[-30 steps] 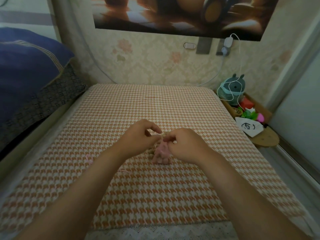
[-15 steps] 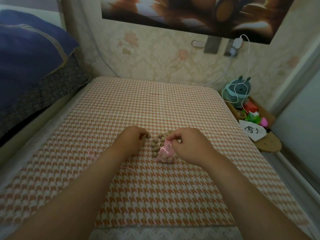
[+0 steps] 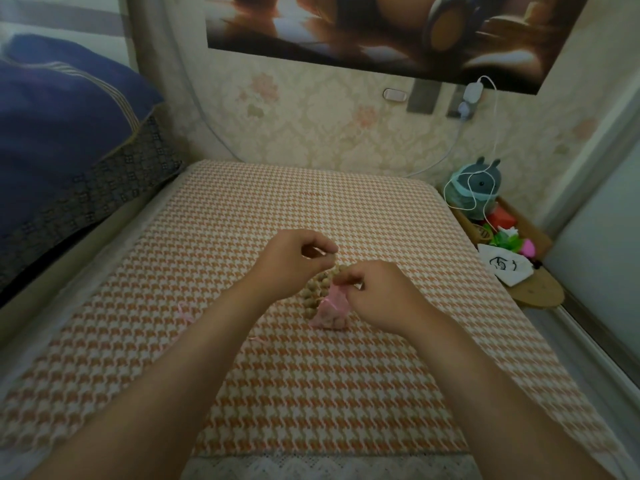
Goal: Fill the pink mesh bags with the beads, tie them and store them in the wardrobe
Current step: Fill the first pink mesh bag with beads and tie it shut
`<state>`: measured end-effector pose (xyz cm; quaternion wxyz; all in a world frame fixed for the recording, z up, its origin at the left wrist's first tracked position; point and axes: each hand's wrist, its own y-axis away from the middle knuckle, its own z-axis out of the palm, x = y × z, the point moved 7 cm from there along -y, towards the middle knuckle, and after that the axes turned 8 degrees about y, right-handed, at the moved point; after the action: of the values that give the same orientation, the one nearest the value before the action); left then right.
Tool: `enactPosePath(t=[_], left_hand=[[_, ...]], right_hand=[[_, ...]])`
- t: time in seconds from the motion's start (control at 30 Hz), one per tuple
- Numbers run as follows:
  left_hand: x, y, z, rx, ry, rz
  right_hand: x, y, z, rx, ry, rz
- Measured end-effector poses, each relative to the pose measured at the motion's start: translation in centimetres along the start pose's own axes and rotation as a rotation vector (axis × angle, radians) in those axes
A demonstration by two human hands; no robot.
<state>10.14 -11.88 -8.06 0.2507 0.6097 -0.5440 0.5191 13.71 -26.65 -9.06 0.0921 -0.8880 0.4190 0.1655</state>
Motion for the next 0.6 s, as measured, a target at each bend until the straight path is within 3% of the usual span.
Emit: enactPosePath(t=[0.1,0.43,0.6], left_hand=[[1.6,1.0,1.5,-0.072,0.035,0.039],[0.8,2.1,2.7,-0.146,-0.270,0.101],[0.3,1.4,1.5,-0.065,-0.221,0.074]], right_hand=[[0.4,0.0,-0.2,-0.021,-0.021,0.028],[1.0,0.1,-0.3,-0.071,-0.091,0.017],[1.0,-0.2,-0.4,-0.047,-0.064,0.010]])
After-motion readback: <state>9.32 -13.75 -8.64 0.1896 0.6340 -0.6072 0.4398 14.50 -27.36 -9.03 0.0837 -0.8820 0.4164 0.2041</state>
